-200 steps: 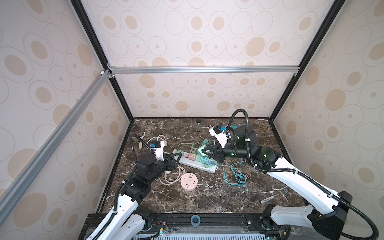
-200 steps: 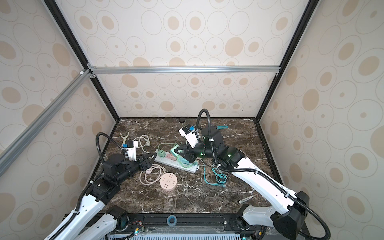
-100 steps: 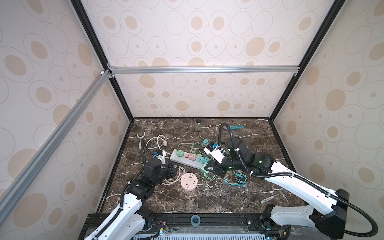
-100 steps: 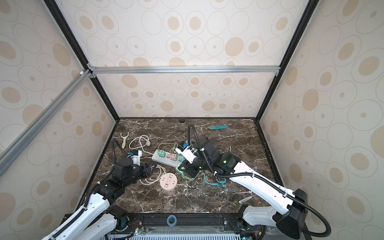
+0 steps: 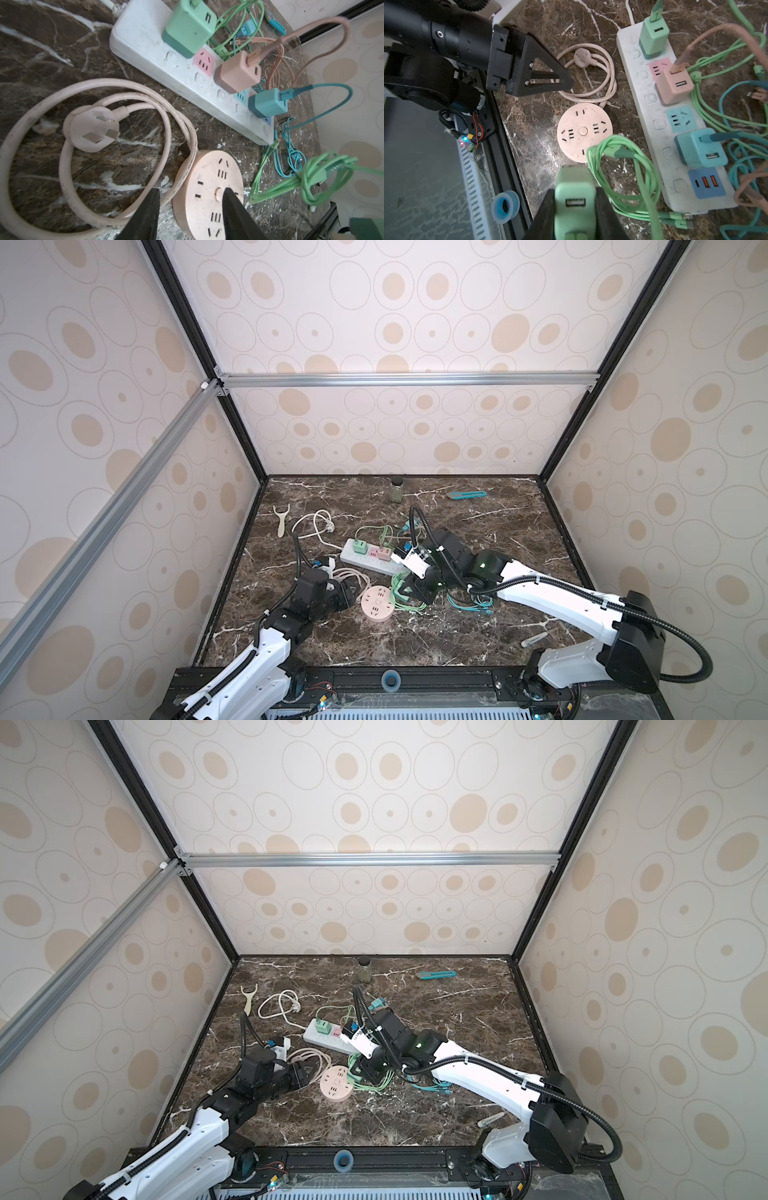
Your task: Insert the plug
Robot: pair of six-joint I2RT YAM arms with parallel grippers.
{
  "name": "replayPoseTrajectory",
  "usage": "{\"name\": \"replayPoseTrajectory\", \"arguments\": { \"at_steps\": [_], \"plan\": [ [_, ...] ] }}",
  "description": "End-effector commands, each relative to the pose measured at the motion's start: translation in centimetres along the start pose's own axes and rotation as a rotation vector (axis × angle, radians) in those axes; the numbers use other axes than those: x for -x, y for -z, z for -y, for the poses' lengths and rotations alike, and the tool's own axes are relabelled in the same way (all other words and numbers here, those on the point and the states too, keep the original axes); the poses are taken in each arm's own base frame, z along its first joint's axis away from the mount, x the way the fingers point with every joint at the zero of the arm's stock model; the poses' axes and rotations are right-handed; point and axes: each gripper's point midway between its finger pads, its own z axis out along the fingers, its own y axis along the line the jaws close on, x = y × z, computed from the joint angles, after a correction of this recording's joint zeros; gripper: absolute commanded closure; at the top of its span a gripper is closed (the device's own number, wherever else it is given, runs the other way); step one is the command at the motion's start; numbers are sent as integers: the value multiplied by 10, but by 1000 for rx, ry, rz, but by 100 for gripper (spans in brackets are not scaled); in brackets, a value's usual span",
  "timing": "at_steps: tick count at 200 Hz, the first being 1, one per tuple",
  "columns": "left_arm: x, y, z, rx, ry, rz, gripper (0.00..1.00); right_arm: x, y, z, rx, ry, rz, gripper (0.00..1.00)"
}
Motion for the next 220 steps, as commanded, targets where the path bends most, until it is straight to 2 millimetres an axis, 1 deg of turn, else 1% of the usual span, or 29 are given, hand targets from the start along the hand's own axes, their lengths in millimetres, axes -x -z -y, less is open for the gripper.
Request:
{"name": "replayPoseTrajectory", "arguments": {
  "at_steps": [1,16,31,48,60,75,95,125,146,159,183,202,220],
  "plan": [
    [3,-3,9,-56,16,11,51,12,-8,1,2,13,38,95],
    [0,-5,8,-59,19,1,51,14,-13,4,1,4,38,95],
    [-2,-7,7,-56,19,-7,51,15,-15,4,4,3,39,96],
    [-3,-8,7,-61,13,-13,51,18,-9,4,3,1,51,97],
    [-3,-8,7,-61,10,-14,51,19,0,5,-2,-5,65,97],
    [-5,-9,5,-57,9,-18,51,20,16,9,-10,-20,85,97],
    [-6,-10,4,-55,7,-21,51,18,44,12,-32,-32,118,97],
    [-5,-11,5,-59,7,-17,51,8,86,19,-98,-46,139,97],
    [-4,-11,7,-64,2,-16,51,-1,115,33,-189,-72,152,97],
    [-3,-11,8,-69,-2,-20,51,-6,134,45,-263,-92,155,97],
    [-3,-12,10,-73,-10,-25,51,-9,167,60,-391,-109,161,97],
    [-2,-12,11,-75,-17,-26,51,-10,185,69,-471,-106,152,97],
    [-2,-12,12,-74,-21,-30,51,-11,198,76,-528,-110,138,97]
  ]
}}
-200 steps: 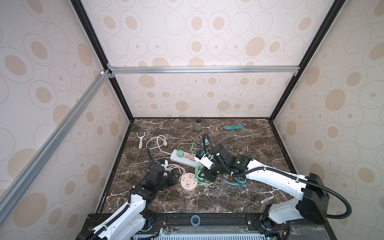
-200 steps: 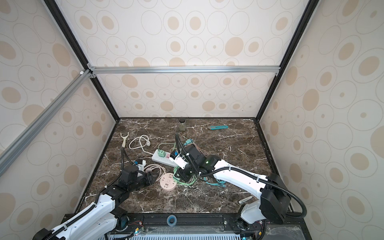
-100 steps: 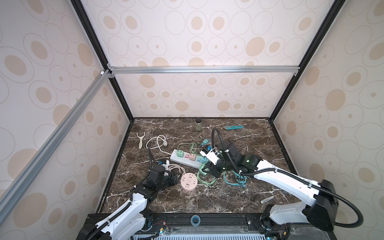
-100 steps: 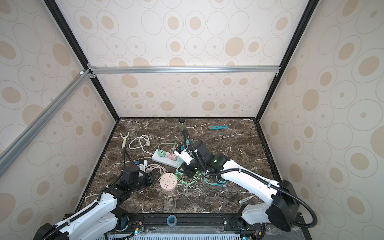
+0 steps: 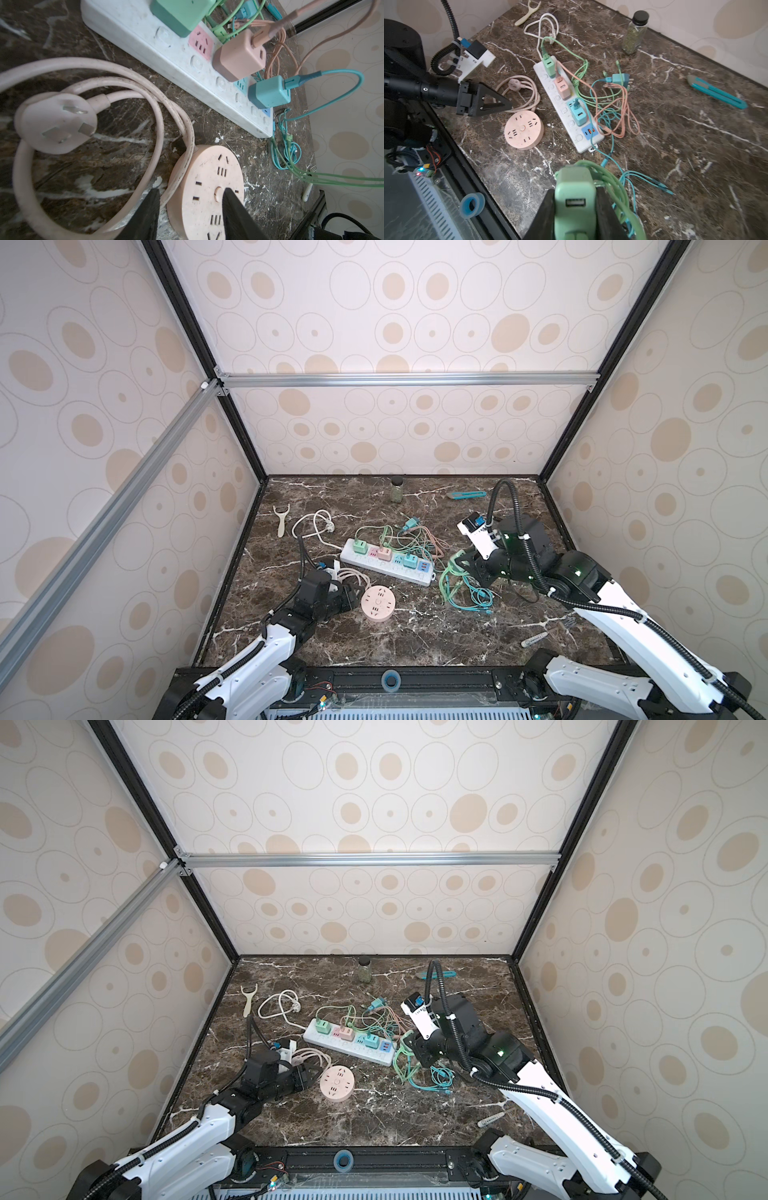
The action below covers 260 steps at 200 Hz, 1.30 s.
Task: Insert the plug
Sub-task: 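Carry the green charger with the right gripper over the round pink socket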
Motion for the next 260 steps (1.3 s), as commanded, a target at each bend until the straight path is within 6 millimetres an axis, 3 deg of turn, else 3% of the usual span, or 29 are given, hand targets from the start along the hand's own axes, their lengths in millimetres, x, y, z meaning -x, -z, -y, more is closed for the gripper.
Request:
{"name": "replayPoseTrajectory", "arguments": {
  "at_steps": [1,37,70,124,142,191,224,260],
  "plan": [
    [8,1,9,-23,-26,17,51,-2,20,23,-125,29,-29,97],
    [8,2,10,-24,-28,14,51,-4,18,35,-165,9,-45,97],
    [8,4,10,-21,-30,13,51,-30,-17,25,-93,-53,-114,98],
    [9,8,11,-14,-31,11,51,-39,-64,-3,89,-167,-95,98],
    [9,9,10,-10,-32,12,51,-38,-60,0,69,-160,-96,98],
    [10,6,12,-18,-30,10,51,-17,-25,4,99,-137,17,96],
    [9,4,15,-34,-27,-7,51,-33,-50,-20,252,-174,-81,96],
    [8,8,18,-44,-34,-7,51,-25,-73,-45,436,-249,-68,96]
  ]
}}
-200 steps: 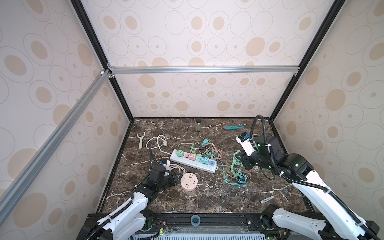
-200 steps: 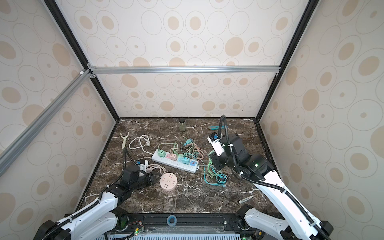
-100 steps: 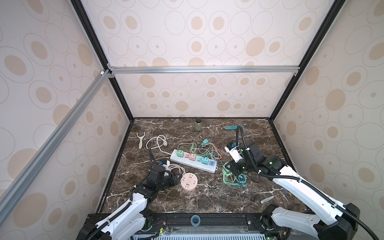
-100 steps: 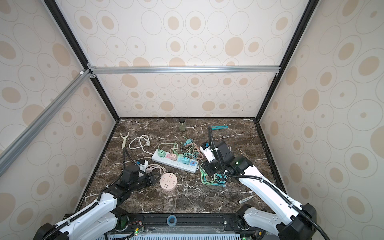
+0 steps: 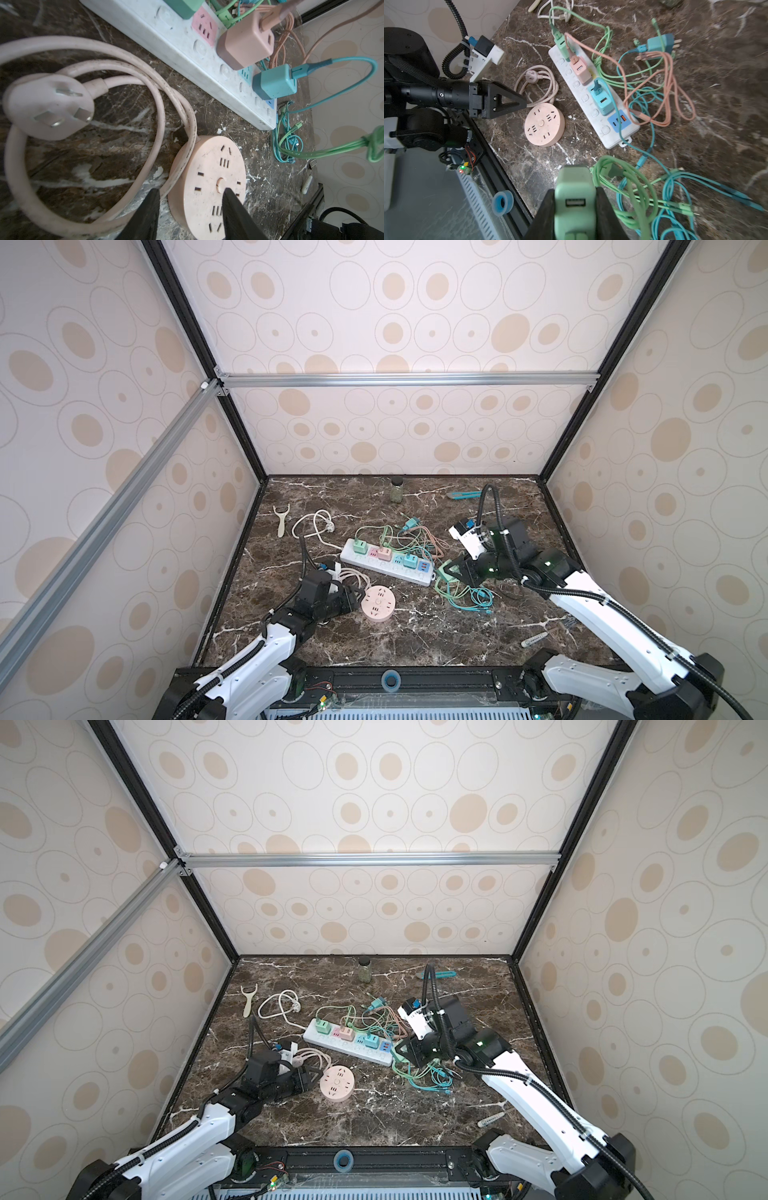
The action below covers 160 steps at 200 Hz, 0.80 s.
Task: Insert the plug
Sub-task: 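Carry the green charger with the right gripper over the round pink socket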
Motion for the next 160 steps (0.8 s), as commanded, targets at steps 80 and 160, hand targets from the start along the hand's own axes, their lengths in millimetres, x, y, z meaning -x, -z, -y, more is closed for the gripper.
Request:
{"name": "replayPoseTrajectory", "arguments": {
  "at_steps": [80,160],
  "plan": [
    [9,8,18,-64,-30,25,51,16,-64,-32,196,30,27,96],
    [4,4,10,-44,-25,18,56,9,-116,-59,138,253,-35,97]
  ]
}}
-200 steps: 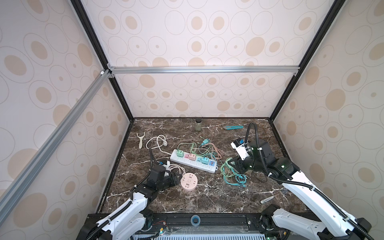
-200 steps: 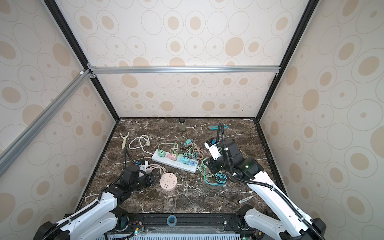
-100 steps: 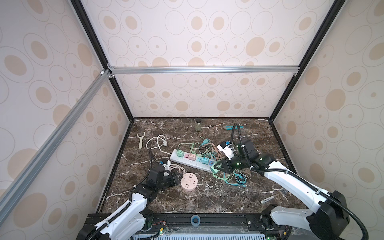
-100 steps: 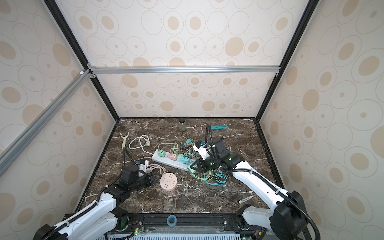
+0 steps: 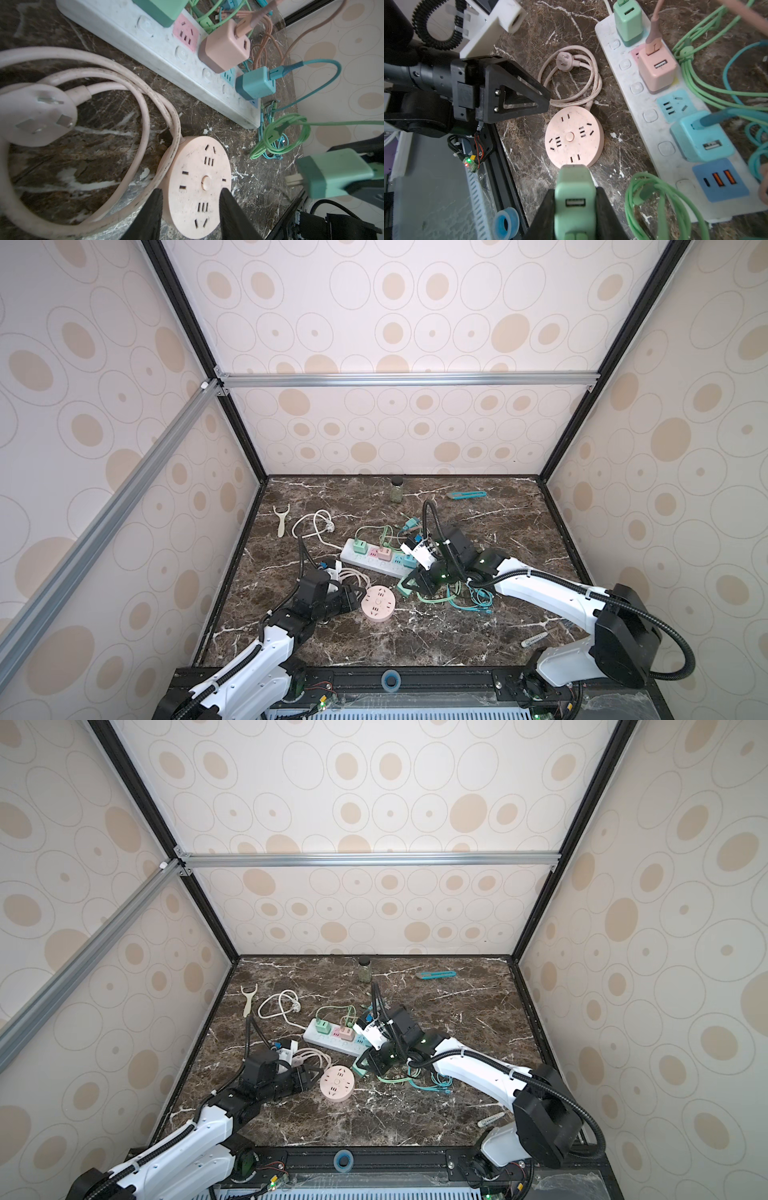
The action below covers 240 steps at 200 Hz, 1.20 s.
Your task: Insert the plug
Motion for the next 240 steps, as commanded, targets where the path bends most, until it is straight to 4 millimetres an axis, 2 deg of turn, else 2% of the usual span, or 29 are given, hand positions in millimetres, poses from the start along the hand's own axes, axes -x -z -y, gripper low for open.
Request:
{"name": "replayPoseTrajectory", "arguments": {
  "at_steps": [1,67,116,211,240],
  "plan": [
    [0,-1,-3,8,-12,6,56,23,-7,-7,-26,111,51,97],
    [-2,-4,-9,20,-1,8,61,34,-34,-8,-13,195,19,97],
    [-5,-7,-10,14,1,-5,64,27,-55,-16,4,312,-77,98],
    [-11,-13,-14,23,8,-32,65,12,-70,-16,31,436,-149,98],
    [-12,-14,-16,26,11,-40,69,12,-73,-16,38,451,-151,98]
  ]
}}
